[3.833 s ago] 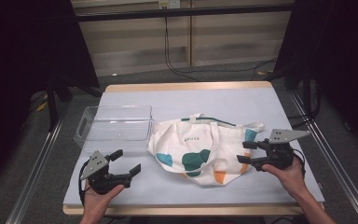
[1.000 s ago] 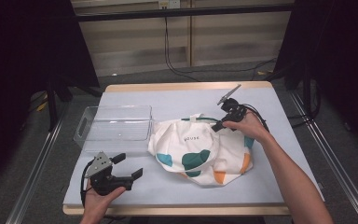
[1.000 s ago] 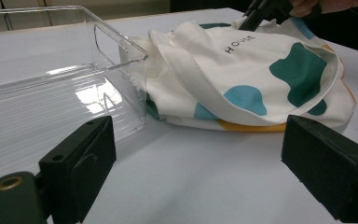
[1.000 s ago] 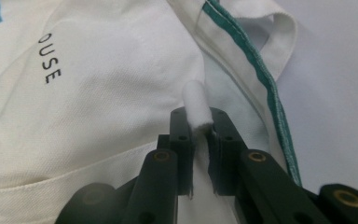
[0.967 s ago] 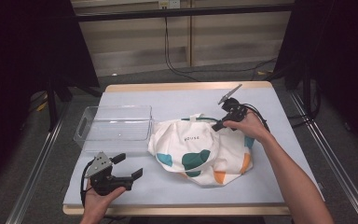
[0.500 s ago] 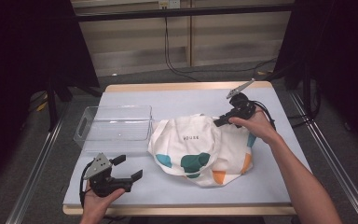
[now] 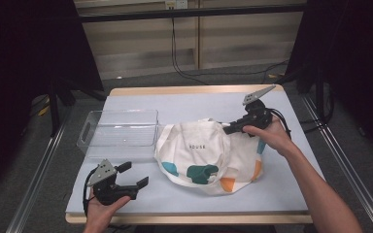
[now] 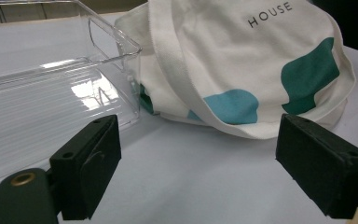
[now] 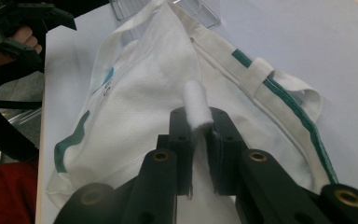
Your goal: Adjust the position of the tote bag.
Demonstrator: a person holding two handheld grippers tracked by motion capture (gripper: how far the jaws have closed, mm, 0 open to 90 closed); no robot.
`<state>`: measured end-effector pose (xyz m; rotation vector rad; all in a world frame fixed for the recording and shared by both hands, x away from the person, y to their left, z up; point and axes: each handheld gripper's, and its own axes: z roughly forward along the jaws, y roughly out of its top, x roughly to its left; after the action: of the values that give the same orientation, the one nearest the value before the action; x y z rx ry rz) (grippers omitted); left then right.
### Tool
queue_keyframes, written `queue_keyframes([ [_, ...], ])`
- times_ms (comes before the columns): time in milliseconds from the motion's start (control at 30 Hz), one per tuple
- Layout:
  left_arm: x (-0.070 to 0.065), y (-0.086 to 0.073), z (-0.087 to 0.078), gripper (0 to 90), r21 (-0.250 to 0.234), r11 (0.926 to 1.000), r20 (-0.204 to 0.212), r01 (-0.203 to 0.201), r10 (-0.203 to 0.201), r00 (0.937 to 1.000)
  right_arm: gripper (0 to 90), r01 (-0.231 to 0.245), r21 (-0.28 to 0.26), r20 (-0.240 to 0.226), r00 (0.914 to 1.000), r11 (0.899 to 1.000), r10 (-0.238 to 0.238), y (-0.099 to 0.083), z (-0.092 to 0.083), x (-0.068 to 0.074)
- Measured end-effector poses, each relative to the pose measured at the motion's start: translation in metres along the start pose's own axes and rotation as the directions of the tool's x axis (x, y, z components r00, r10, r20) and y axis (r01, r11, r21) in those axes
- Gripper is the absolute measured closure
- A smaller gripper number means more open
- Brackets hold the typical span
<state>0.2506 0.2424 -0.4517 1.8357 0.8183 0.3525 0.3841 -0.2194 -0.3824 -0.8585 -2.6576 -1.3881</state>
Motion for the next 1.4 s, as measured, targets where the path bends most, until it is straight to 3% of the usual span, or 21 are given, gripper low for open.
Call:
queue_keyframes([
  [333,-0.003,0.001,-0.002,24.3,0.001,0.9998,-0.002,-0.021,0.021,0.9998,80.9,0.054,-0.038,-0.020,0.9983,0.998,-0.055,-0.002,-0.008,0.025],
  [600,-0.003,0.002,-0.004,37.0,0.014,0.9999,0.022,-0.003,0.002,0.9998,81.0,0.076,-0.075,-0.048,0.9957,0.994,-0.079,-0.011,-0.012,0.041],
  [667,-0.002,0.003,-0.002,40.0,0.011,0.9996,0.039,0.025,-0.026,0.9989,81.0,0.086,-0.080,-0.047,0.9948,0.993,-0.090,-0.013,-0.013,0.046],
  [833,-0.004,0.007,0.002,49.4,0.034,0.9993,0.048,0.011,-0.013,0.9988,81.1,0.107,-0.100,-0.050,0.9924,0.989,-0.113,-0.019,-0.013,0.057],
  [967,-0.002,0.012,0.009,49.3,0.032,0.9986,0.050,0.043,-0.044,0.9978,81.2,0.106,-0.104,-0.060,0.9918,0.989,-0.113,-0.025,-0.013,0.062],
  [1033,0.003,0.018,0.019,47.3,0.050,0.9981,0.029,0.036,-0.038,0.9989,81.2,0.111,-0.094,-0.063,0.9911,0.989,-0.117,-0.026,-0.012,0.065],
  [1100,0.005,0.025,0.024,46.1,0.045,0.9983,0.039,0.036,-0.038,0.9985,81.2,0.118,-0.091,-0.057,0.9907,0.989,-0.124,-0.026,-0.012,0.067],
  [1267,0.002,0.039,0.036,43.5,0.048,0.9986,0.033,-0.023,0.022,0.9992,81.1,0.118,-0.095,-0.062,0.9903,0.988,-0.124,-0.025,-0.011,0.070],
  [1400,0.000,0.047,0.046,41.2,0.060,0.9978,0.040,-0.029,0.026,0.9988,81.1,0.125,-0.096,-0.068,0.9889,0.988,-0.132,-0.026,-0.011,0.074],
])
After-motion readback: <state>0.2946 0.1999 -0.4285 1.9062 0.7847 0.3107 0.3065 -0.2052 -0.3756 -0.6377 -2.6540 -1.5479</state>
